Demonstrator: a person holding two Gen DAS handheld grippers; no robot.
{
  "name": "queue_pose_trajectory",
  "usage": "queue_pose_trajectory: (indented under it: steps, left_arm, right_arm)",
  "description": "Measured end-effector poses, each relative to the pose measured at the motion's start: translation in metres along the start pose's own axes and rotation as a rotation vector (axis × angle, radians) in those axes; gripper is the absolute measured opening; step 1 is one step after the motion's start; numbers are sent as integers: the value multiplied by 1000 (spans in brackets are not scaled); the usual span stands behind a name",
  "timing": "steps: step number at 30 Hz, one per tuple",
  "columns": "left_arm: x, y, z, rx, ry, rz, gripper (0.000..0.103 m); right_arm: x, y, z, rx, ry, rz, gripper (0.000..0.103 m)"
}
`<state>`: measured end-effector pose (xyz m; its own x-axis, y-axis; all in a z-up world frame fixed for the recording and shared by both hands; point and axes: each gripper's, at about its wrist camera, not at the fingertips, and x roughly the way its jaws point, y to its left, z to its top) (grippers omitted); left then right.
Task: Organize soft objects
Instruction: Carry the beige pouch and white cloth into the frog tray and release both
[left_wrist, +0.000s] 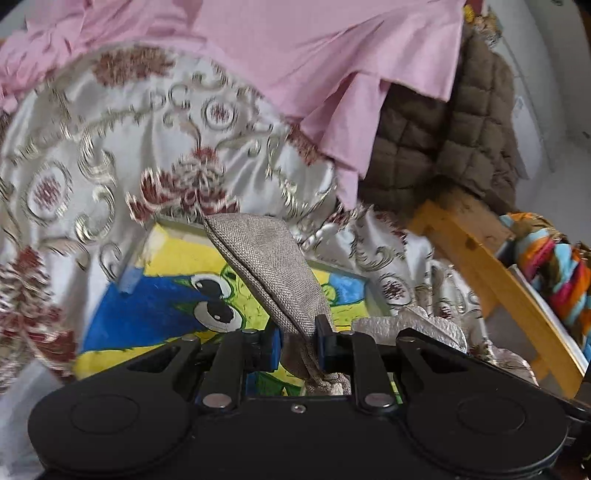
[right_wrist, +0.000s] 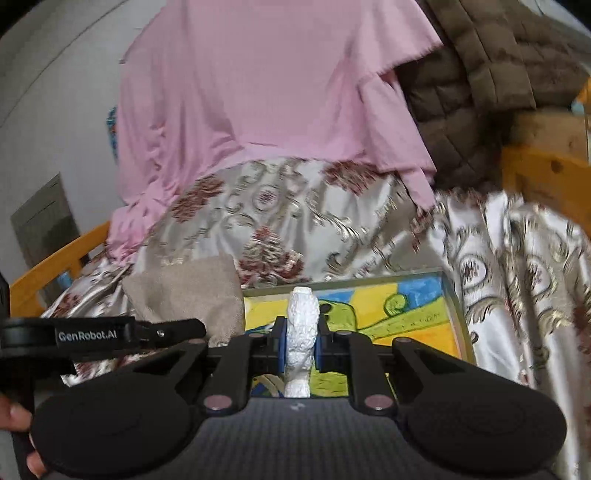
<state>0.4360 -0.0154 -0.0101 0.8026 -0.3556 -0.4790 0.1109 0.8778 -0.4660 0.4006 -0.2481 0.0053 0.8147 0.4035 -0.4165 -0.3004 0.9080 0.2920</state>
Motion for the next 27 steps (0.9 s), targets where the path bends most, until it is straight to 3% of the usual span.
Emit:
queue_pose_trajectory:
  steps: [7,15,19,24,27]
  left_arm:
    - [46,10,-7,-49,72,13,20]
    - [60,15,-13,-57,148,94,26]
    - [62,20,-17,-73,161,135,31]
    - [56,19,-19,-59,155,165,60]
    - [52,16,-20,-39,154,185,68]
  right_arm:
    - [42,-30,-8,51,72,-17,15]
    - [47,-40,-15,50,110,-68,17]
    - [49,-43,-15,38,137,-120,29]
    - [50,-42,-17,6,163,-147,45]
    - [48,-41,-15,-13,169,-177,58]
